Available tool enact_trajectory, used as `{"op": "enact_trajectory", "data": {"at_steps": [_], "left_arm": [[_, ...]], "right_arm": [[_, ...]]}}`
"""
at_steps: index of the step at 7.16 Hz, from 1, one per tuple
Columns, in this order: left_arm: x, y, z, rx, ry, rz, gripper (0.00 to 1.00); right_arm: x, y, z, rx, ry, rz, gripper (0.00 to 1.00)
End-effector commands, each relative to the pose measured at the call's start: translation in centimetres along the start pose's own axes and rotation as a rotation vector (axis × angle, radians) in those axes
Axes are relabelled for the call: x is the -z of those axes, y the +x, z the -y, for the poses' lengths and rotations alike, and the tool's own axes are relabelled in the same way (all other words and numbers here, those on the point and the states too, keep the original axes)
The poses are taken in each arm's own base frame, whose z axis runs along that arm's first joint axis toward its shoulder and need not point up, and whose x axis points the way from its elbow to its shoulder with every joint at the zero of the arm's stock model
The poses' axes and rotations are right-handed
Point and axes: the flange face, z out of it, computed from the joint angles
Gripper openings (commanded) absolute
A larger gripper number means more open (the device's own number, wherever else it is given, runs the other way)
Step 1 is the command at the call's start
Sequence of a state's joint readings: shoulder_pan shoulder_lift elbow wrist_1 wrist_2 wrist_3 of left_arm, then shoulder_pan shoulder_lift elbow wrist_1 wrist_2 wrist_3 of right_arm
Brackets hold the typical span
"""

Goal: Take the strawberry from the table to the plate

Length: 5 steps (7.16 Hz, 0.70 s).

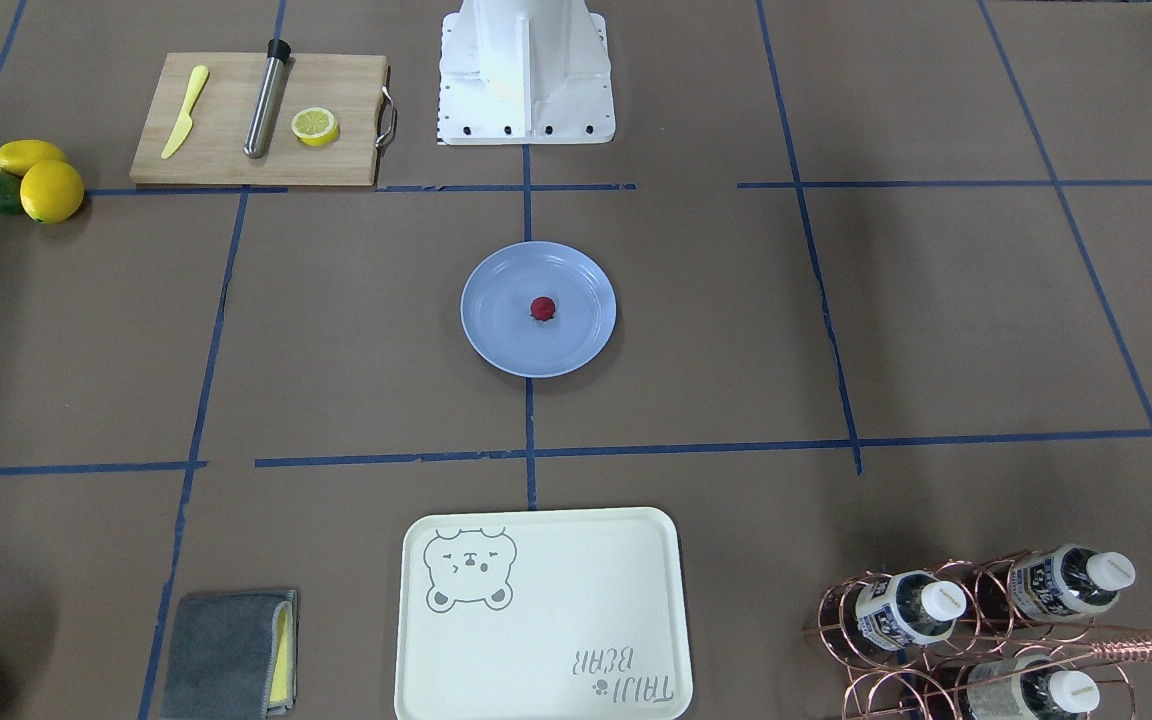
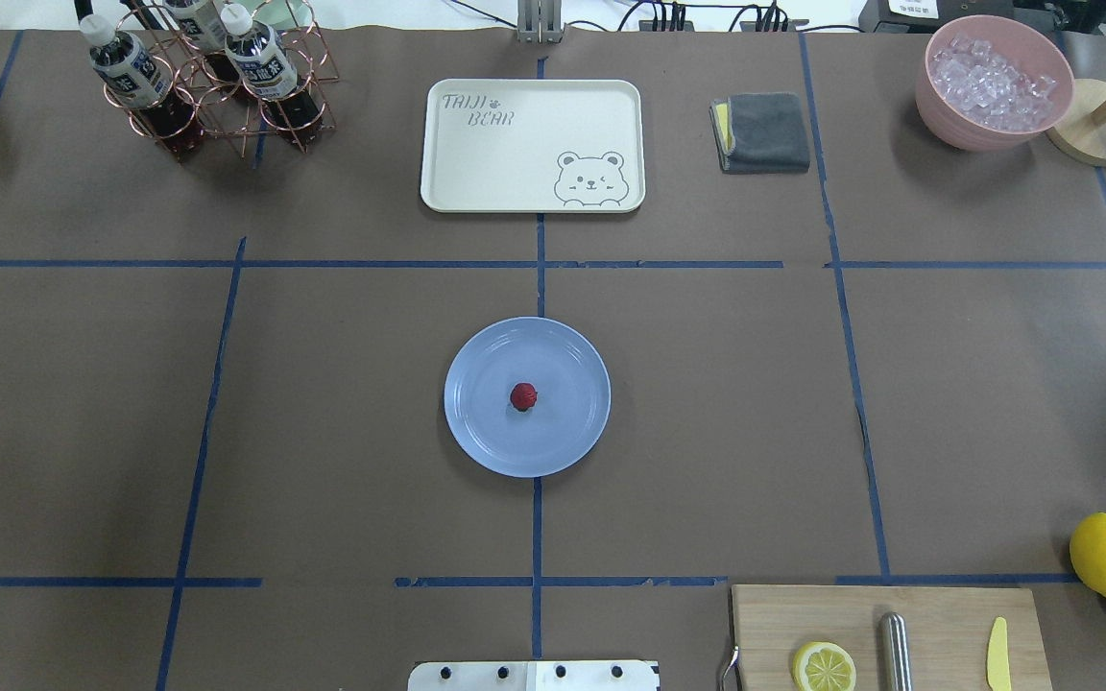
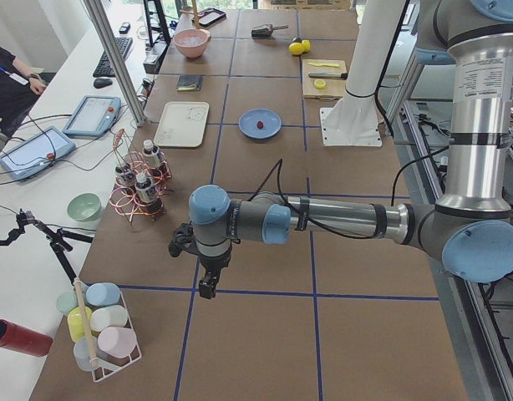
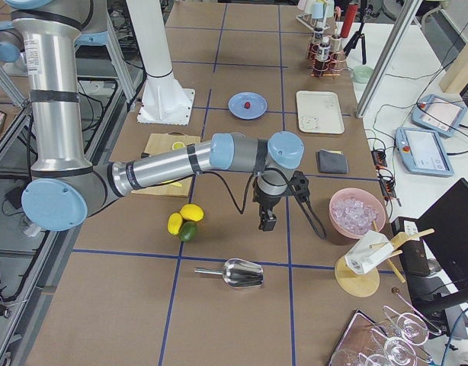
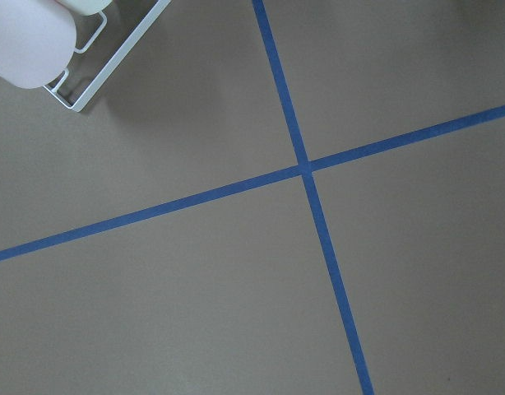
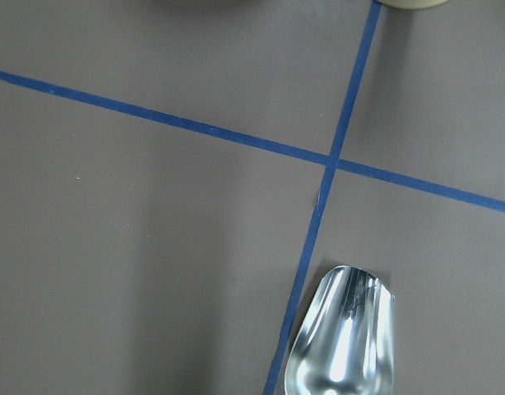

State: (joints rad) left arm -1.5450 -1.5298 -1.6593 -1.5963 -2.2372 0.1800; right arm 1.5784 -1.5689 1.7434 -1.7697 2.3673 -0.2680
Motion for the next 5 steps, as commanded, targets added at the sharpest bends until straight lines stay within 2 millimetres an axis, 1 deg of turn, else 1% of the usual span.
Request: {"op": "enact_trajectory", "data": {"at_steps": [1, 2, 3, 5], "left_arm": [[-1.7, -1.2, -2.3, 0.047, -0.035, -0.028, 1.00], [-1.7, -1.1, -2.3, 0.055, -0.031, -0.046, 1.00], [-1.1, -2.0, -2.8, 0.083, -0.026, -0.045, 1.00], [-0.4, -3.0, -3.4, 0.126, -0.032, -0.052, 1.00]], "right_arm": [[-1.0, 1.8, -2.0, -0.066, 0.028, 0.077, 1.00], [-1.5, 2.3, -3.1, -0.077, 0.027, 0.088, 1.00], [-1.4, 2.4, -3.2, -0.076, 0.027, 0.081, 1.00], [-2.4, 3.5, -3.6, -0.097, 0.009, 0.084, 1.00]]}}
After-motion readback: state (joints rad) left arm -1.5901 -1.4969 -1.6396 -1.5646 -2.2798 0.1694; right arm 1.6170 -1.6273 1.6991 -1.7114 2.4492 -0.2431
